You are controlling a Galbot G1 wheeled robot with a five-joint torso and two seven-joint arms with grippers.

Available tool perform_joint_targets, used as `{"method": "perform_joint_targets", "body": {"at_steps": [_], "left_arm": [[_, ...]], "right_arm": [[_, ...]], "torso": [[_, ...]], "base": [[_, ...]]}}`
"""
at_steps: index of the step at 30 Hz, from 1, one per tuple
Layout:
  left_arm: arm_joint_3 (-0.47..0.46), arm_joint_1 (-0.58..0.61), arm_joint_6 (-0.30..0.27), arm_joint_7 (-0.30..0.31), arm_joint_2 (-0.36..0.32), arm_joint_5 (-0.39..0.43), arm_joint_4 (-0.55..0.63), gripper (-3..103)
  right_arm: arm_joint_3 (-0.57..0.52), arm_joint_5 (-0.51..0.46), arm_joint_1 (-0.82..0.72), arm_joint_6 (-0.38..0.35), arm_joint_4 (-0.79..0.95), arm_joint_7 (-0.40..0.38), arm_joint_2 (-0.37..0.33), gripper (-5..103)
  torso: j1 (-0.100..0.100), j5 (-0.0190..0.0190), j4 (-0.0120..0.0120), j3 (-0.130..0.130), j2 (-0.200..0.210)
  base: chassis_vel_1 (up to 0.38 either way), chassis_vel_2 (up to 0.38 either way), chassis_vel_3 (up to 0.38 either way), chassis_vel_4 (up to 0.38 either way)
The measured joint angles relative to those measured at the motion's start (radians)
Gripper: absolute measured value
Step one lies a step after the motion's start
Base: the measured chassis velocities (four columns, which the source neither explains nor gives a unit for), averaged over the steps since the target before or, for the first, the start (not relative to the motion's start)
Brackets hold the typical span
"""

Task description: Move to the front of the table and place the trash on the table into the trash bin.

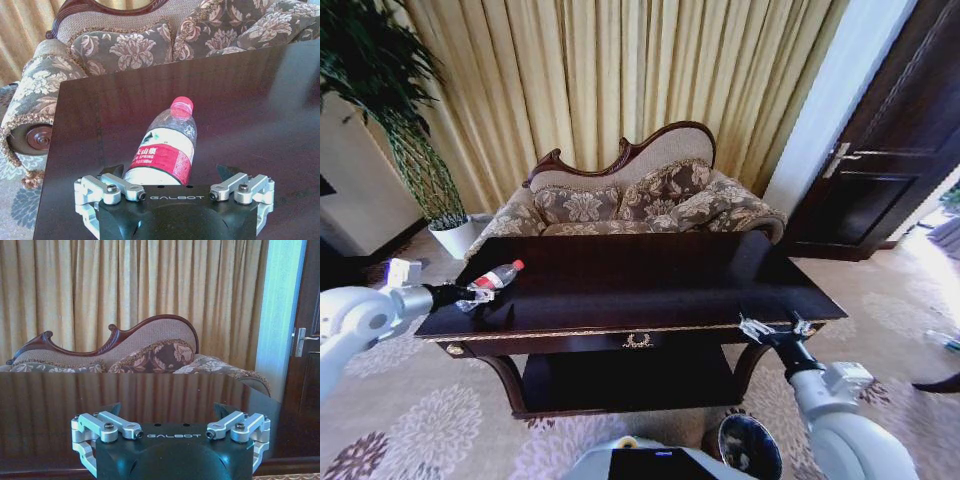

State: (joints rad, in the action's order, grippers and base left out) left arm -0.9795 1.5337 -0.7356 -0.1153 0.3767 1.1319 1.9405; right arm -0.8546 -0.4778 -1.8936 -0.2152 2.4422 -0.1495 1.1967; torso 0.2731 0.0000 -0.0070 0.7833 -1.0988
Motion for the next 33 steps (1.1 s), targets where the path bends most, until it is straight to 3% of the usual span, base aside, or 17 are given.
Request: {"method": "perform_joint_targets", "body": {"at_steps": [12, 13, 14, 16, 23, 25, 26, 30, 33], "left_arm": [[0.016, -0.009, 0.000, 0.021, 0.019, 0.014, -0.001, 98], [0.020, -0.012, 0.000, 0.040, 0.022, 0.026, 0.001, 96], [0.022, -0.015, 0.000, 0.053, 0.024, 0.038, 0.001, 86], [0.023, -0.015, 0.000, 0.055, 0.025, 0.041, 0.001, 86], [0.021, -0.010, 0.005, 0.049, 0.040, 0.049, 0.004, 54], [0.021, -0.010, 0.005, 0.047, 0.041, 0.048, 0.005, 54], [0.021, -0.012, 0.005, 0.044, 0.043, 0.047, 0.006, 47], [0.021, -0.019, 0.008, 0.044, 0.049, 0.038, 0.020, 41], [0.021, -0.021, 0.043, 0.023, 0.056, 0.020, 0.032, 36]], "right_arm": [[-0.005, -0.031, -0.008, 0.000, 0.013, -0.029, -0.009, 100], [-0.008, -0.052, -0.006, -0.007, 0.021, -0.044, -0.021, 100], [-0.014, -0.066, -0.004, -0.011, 0.025, -0.052, -0.033, 100], [-0.017, -0.069, -0.003, -0.011, 0.026, -0.054, -0.037, 100], [-0.020, -0.063, -0.011, -0.009, 0.030, -0.062, -0.032, 100], [-0.020, -0.062, -0.011, -0.009, 0.030, -0.062, -0.032, 100], [-0.020, -0.061, -0.011, -0.008, 0.031, -0.062, -0.032, 100], [-0.020, -0.071, -0.015, -0.009, 0.050, -0.067, -0.036, 100], [-0.018, -0.079, -0.018, -0.018, 0.056, -0.076, -0.040, 100]], "torso": [[0.000, 0.0000, -0.0001, 0.000, 0.000], [0.000, 0.0000, 0.0000, 0.000, 0.000], [0.000, 0.0000, 0.0001, 0.000, 0.000], [0.000, -0.0001, 0.0001, 0.000, 0.000], [0.000, 0.0002, 0.0000, 0.000, 0.000], [0.000, 0.0002, 0.0000, 0.000, 0.000], [0.000, 0.0002, 0.0001, 0.000, 0.000], [0.000, 0.0000, -0.0001, 0.000, 0.000], [0.000, -0.0006, 0.0000, 0.000, 0.000]], "base": [[0.000, 0.000, 0.000, 0.000], [0.000, 0.000, 0.000, 0.000], [0.000, 0.000, 0.000, 0.000], [0.000, 0.000, 0.000, 0.000], [0.000, 0.000, 0.000, 0.000], [0.000, 0.000, 0.000, 0.000], [0.000, 0.000, 0.000, 0.000], [0.000, 0.000, 0.000, 0.000], [0.000, 0.000, 0.000, 0.000]]}}
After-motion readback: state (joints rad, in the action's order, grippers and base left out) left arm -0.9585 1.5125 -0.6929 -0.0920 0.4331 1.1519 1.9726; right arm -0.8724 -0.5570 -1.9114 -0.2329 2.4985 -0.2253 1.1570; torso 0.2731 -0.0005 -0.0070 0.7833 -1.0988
